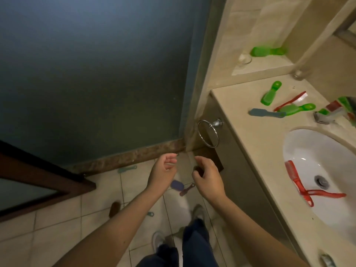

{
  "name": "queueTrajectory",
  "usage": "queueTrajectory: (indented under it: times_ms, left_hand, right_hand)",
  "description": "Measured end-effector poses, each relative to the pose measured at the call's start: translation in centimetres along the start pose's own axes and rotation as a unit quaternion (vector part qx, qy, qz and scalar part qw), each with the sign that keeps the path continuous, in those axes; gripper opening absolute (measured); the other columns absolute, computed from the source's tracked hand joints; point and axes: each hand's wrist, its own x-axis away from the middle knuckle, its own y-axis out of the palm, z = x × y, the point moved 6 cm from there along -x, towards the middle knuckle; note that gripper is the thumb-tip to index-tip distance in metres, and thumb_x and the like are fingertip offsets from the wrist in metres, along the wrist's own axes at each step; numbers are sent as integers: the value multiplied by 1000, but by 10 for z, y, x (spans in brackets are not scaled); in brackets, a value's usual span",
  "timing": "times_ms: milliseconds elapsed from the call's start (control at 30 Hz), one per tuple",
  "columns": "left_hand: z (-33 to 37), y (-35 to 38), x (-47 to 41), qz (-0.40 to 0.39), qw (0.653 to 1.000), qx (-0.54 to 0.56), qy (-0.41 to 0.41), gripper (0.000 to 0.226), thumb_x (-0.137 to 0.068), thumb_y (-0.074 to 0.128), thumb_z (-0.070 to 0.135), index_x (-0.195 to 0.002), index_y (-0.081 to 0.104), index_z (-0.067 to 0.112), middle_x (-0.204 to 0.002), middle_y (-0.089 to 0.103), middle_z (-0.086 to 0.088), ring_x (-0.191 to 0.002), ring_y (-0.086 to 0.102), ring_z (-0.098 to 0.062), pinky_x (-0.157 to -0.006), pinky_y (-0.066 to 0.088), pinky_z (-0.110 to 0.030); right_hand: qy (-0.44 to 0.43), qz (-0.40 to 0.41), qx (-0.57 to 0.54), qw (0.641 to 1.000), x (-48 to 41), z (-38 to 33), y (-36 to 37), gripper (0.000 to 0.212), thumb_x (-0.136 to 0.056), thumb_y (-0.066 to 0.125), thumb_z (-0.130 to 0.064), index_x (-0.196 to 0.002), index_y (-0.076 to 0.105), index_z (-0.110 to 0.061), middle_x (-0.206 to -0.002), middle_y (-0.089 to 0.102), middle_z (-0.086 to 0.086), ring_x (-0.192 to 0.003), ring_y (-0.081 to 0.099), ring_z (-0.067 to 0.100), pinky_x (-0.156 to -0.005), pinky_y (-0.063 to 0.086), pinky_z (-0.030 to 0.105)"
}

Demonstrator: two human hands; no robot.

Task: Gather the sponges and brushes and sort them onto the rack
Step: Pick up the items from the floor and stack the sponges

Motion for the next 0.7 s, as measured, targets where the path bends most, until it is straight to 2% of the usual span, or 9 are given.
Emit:
queueTrajectory:
  times_ms: [100, 200, 233, 300, 367, 533, 600, 633, 700]
  left_hand:
    - [-21, -1, -16, 0, 1000, -7, -17, 36, -85, 60, 11, -106, 55, 39, -104, 61, 16, -88, 58, 4, -63, 43, -5]
    - [-48, 4, -36, 3, 999, -4, -37, 39, -85, 60, 10, -106, 52, 41, -104, 60, 15, -88, 58, 4, -67, 44, -10]
    - [-59, 8, -43, 3, 999, -4, -43, 39, -85, 61, 9, -106, 51, 42, -105, 60, 14, -89, 58, 2, -69, 44, -12]
    - [-85, 18, -58, -2, 999, -8, -53, 41, -85, 61, 8, -106, 50, 42, -104, 58, 14, -90, 59, -1, -74, 46, -14]
    - [-119, 31, -77, -6, 998, -11, -63, 41, -86, 61, 8, -108, 50, 41, -104, 58, 15, -92, 60, -3, -80, 48, -20]
    - [-221, 70, -132, -18, 996, -18, -87, 45, -84, 60, 4, -118, 51, 34, -107, 57, 15, -99, 57, -3, -89, 47, -24]
    - [-276, 92, -160, -21, 995, -15, -96, 48, -83, 60, 2, -118, 51, 34, -109, 57, 12, -101, 56, -5, -88, 45, -23]
    - [-280, 94, -166, -25, 995, -16, -95, 48, -83, 61, 3, -118, 50, 34, -110, 57, 12, -101, 55, -3, -86, 44, -19]
    - [-328, 112, -189, -31, 994, -21, -100, 48, -83, 63, 7, -120, 50, 34, -110, 55, 17, -102, 54, 1, -86, 41, -14]
  right_hand:
    - [20, -29, 9, 999, -15, 16, 17, 48, -90, 60, -19, -135, 47, -32, -132, 47, -10, -89, 54, -19, -51, 43, 2]
    - [37, -62, 20, 997, -35, 39, 33, 51, -90, 60, -18, -137, 45, -28, -136, 46, -7, -93, 59, -12, -65, 46, 4]
    - [45, -71, 27, 996, -42, 49, 38, 51, -90, 59, -18, -139, 44, -26, -137, 45, -6, -95, 59, -12, -70, 44, 4]
    - [57, -84, 45, 994, -58, 73, 52, 52, -91, 59, -18, -140, 42, -23, -138, 45, -4, -91, 51, -26, -67, 39, 0]
    - [63, -98, 61, 991, -76, 102, 71, 54, -91, 60, -20, -142, 42, -22, -140, 44, -4, -91, 44, -31, -66, 36, 1]
    - [81, -121, 71, 987, -128, 192, 126, 58, -88, 62, -22, -142, 41, -25, -143, 41, -5, -89, 46, -17, -77, 34, 10]
    - [85, -128, 85, 985, -153, 244, 159, 56, -89, 61, -19, -142, 41, -24, -144, 40, -4, -87, 46, -12, -75, 34, 7]
    - [82, -127, 90, 984, -160, 249, 161, 56, -89, 61, -18, -141, 42, -24, -144, 40, -3, -86, 46, -11, -72, 34, 3]
    - [75, -131, 105, 983, -181, 294, 191, 55, -89, 62, -15, -140, 44, -22, -142, 42, 0, -84, 46, -4, -76, 34, 2]
